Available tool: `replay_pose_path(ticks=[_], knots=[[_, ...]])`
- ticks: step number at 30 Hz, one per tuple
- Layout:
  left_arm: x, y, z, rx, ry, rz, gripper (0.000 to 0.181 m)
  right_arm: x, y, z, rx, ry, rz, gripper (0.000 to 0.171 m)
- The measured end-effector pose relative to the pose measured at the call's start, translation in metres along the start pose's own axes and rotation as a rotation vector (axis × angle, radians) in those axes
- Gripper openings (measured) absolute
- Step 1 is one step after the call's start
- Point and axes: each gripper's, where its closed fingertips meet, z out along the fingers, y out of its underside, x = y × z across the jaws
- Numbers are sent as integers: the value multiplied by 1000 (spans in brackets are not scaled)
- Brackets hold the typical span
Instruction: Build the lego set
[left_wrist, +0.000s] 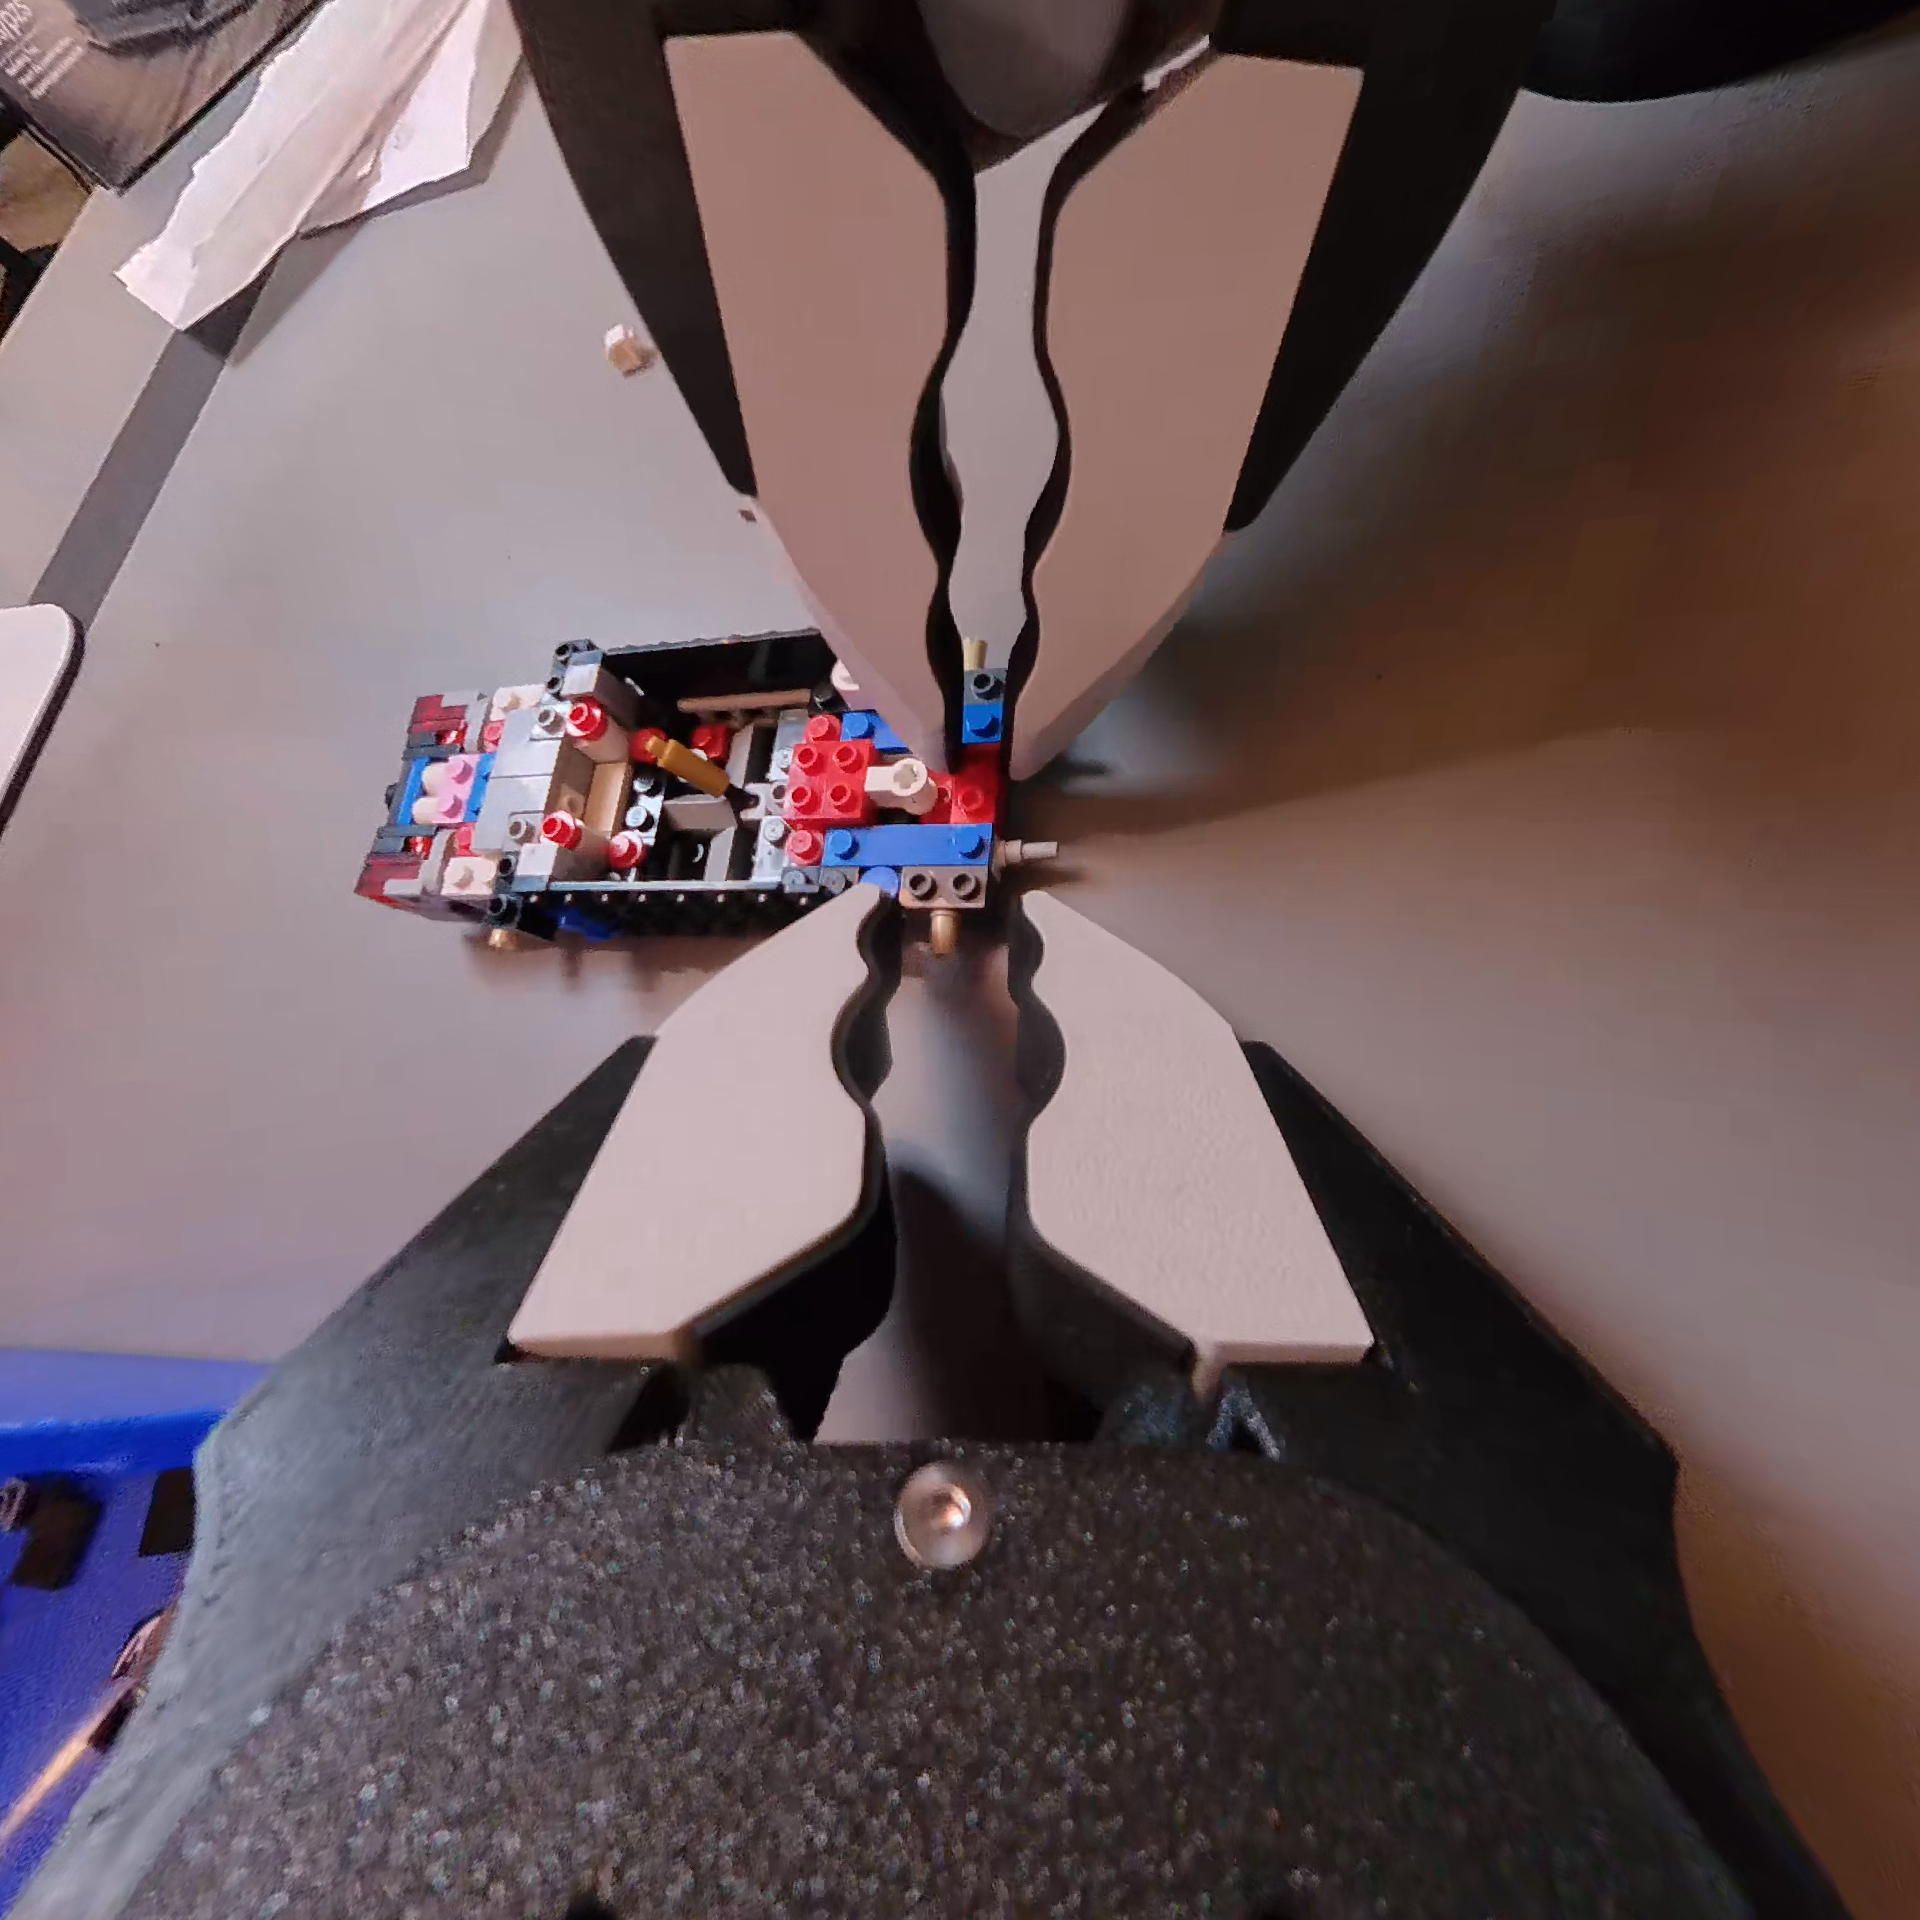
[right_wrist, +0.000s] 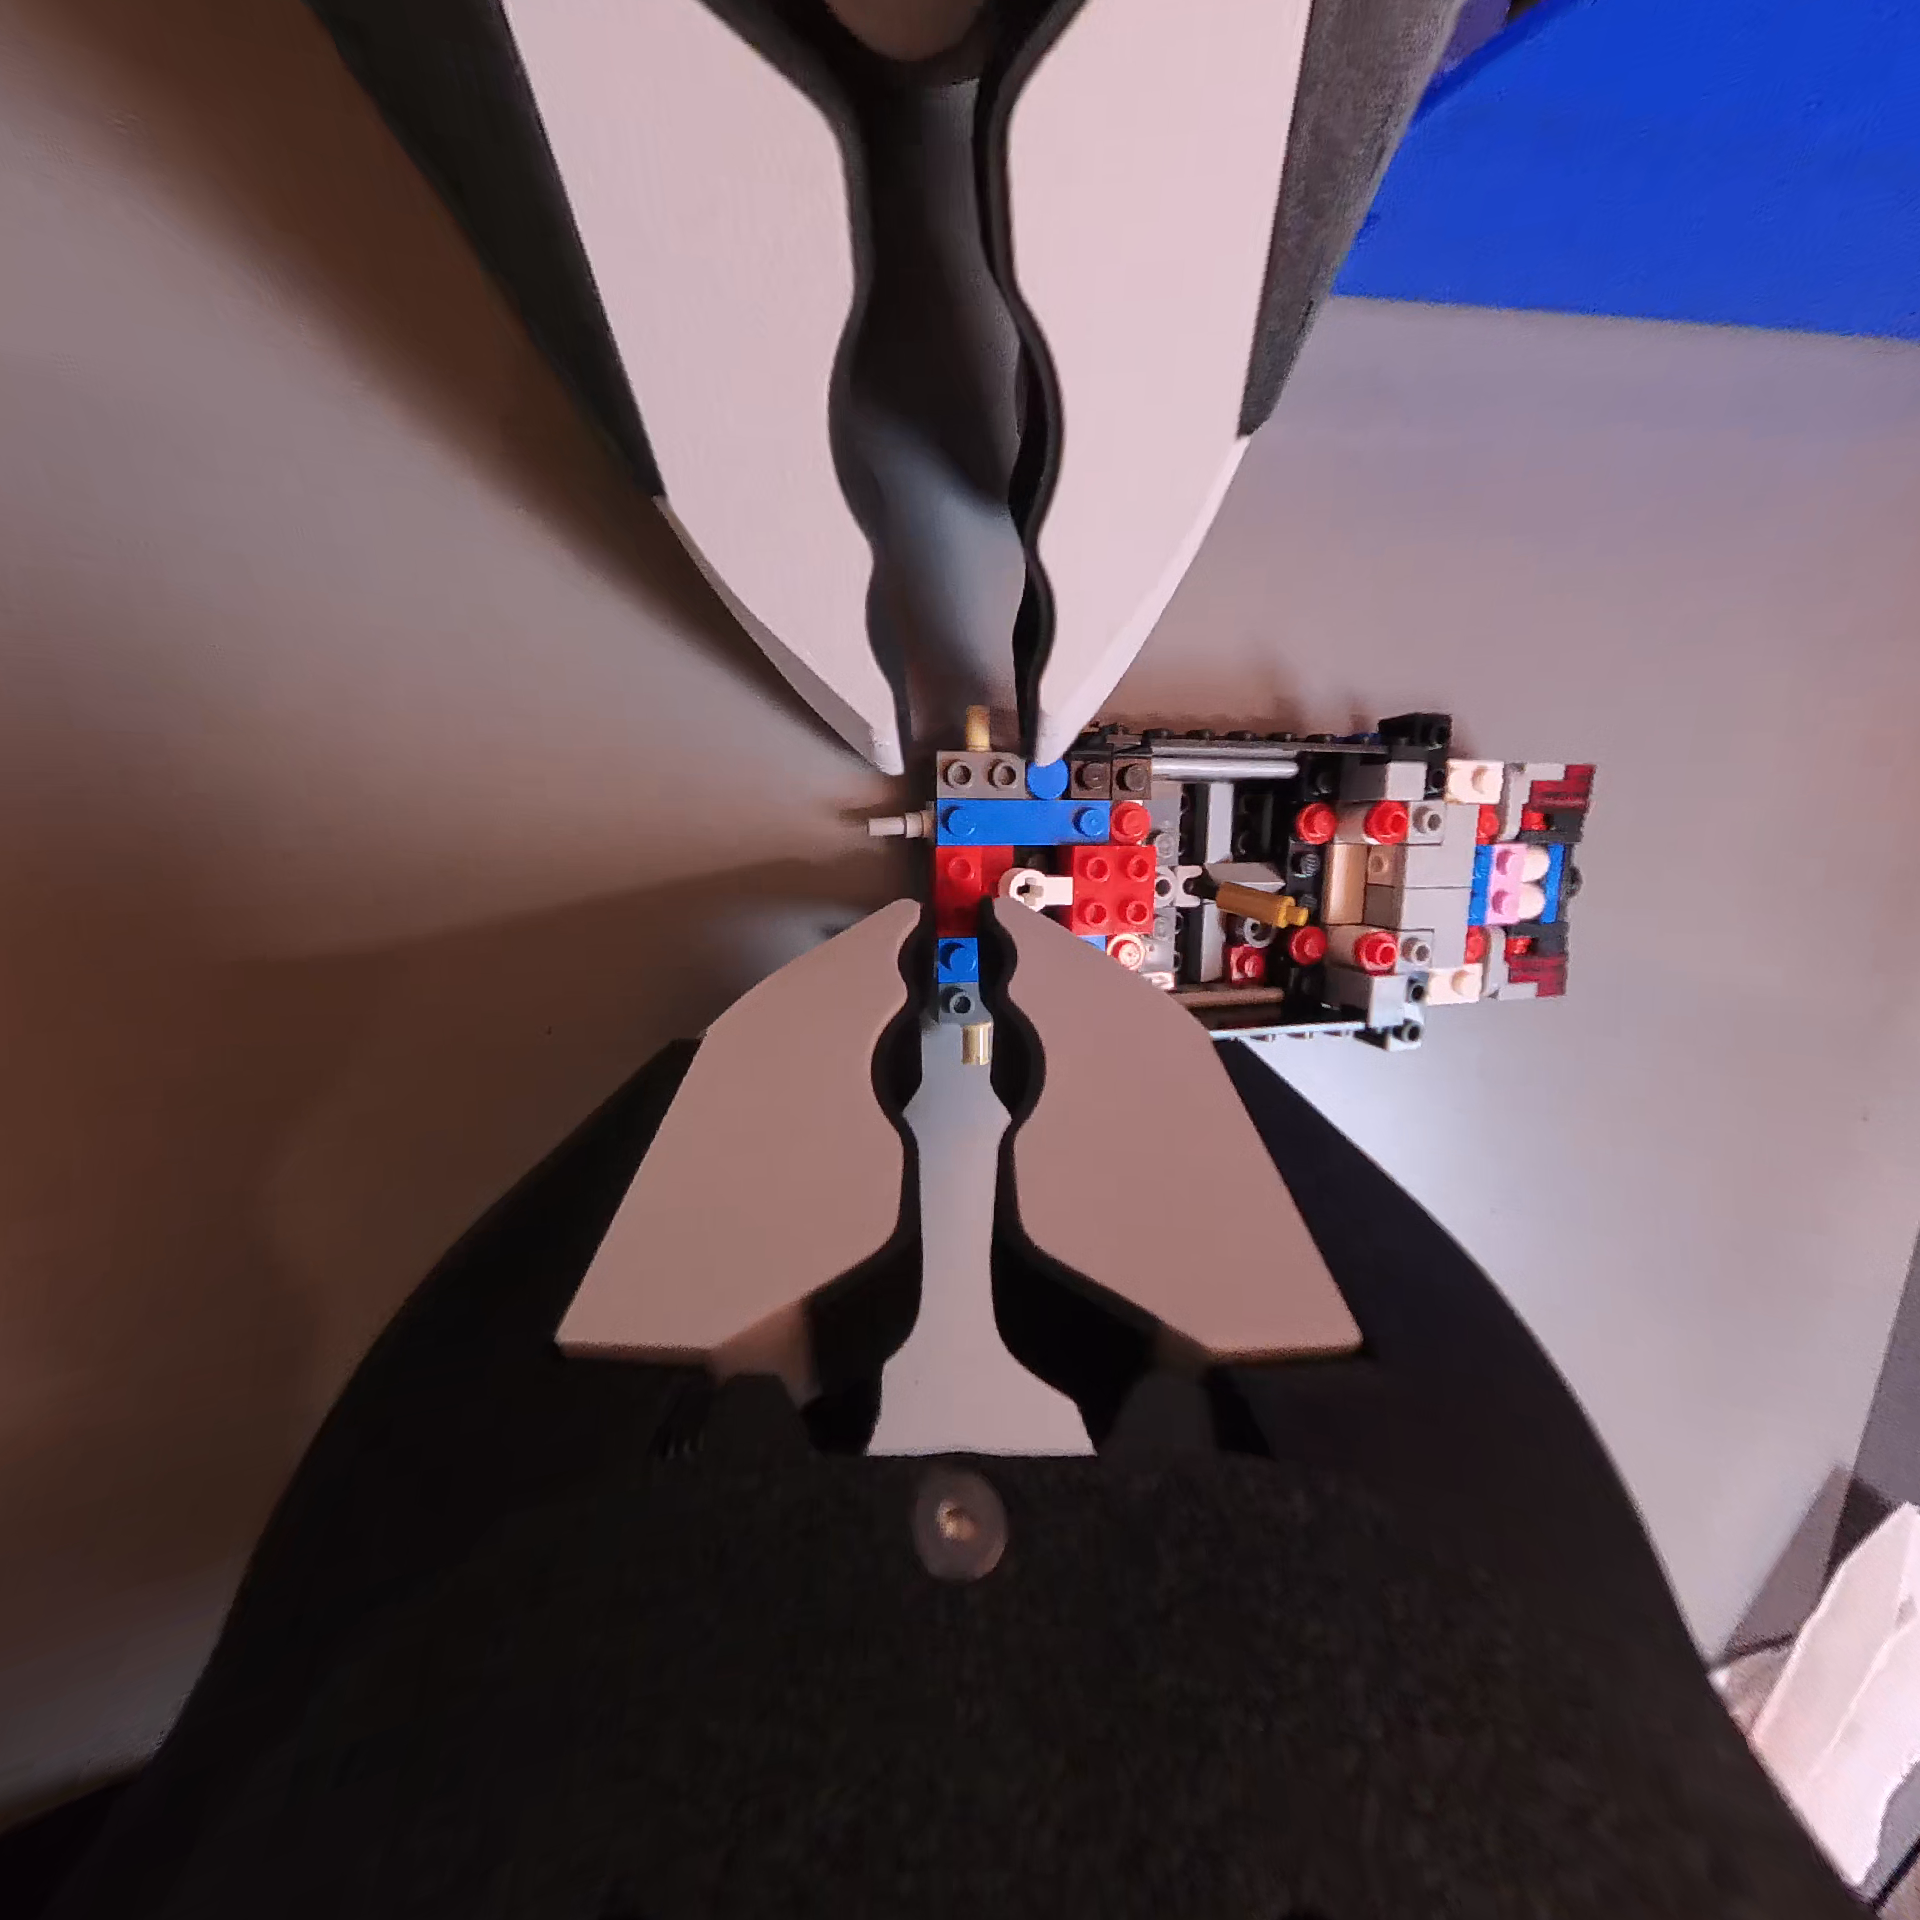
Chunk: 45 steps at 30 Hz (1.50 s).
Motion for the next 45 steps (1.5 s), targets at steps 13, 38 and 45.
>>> replay_pose_path(ticks=[13, 38, 45], knots=[[-1, 2, -1, 5, 6, -4, 18, -5, -5, 0, 179, 83, -2, 8], [-28, -17, -14, 143, -179, 153, 53, 5, -14, -49, 414, 82, 72, 0], [-27, -15, -3, 100, -192, 217, 46, 6, 5, -37, 312, 108, 30, 0]])
